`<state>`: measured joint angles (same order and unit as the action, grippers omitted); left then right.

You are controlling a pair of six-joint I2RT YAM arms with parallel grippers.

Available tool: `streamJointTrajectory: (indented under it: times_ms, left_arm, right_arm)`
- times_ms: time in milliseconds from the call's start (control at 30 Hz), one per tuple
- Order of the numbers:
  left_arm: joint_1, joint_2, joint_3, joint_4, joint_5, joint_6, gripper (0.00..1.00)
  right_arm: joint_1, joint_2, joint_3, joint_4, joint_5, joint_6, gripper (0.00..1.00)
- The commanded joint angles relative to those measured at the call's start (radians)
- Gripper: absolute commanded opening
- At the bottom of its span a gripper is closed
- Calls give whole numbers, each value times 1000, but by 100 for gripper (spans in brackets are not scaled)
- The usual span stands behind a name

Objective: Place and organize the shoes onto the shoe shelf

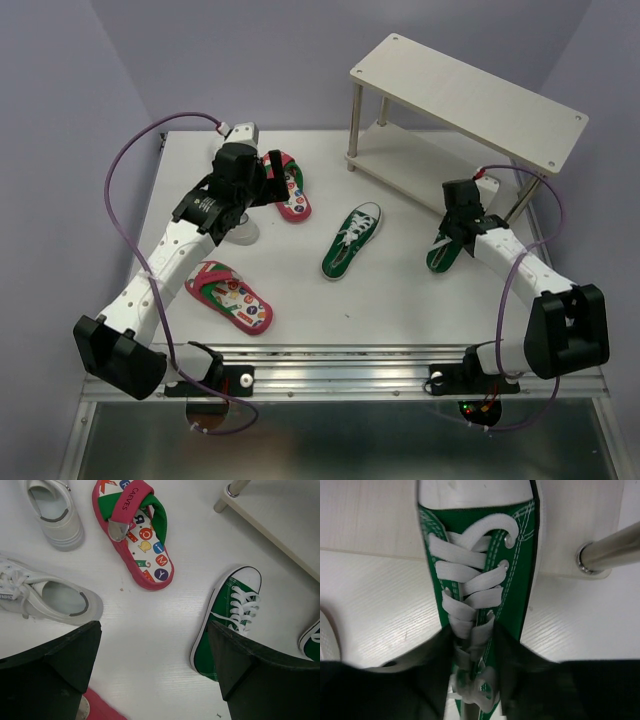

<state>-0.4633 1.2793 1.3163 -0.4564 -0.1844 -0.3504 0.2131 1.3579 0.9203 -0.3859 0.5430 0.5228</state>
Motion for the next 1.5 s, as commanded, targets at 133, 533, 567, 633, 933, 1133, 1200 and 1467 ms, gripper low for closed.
streamJointTrajectory:
  times_ms: [133,533,567,633,933,1133,1200,1467]
  left_arm:
    - [-5,-43,-11,-4,-15,21,98]
    - [-3,-57,-46,21,-13,31,98]
    - [-5,-55,-46,24,-13,34,98]
    - [-5,-51,-48,28,-12,37,98]
    - [-5,-21,-48,41,-1,39,98]
    - [-5,-9,-42,48,-3,34,98]
    - [-5,-2,-35,50,-1,33,98]
    - [-5,26,-20,55,3,21,98]
  right_arm:
    - [-9,-77,-35,136,9,51,62]
    - [66,-223,-104,-47,-42,207,93]
    - [80,-229,-112,-56,-34,216,98]
    - [126,-236,-141,-79,-2,249,100]
    - [184,-182,-219,-70,87,299,85]
    - [184,-149,-225,-59,86,293,62]
    - [184,-145,-222,-64,68,295,59]
    - [193,-187,-242,-107,15,345,69]
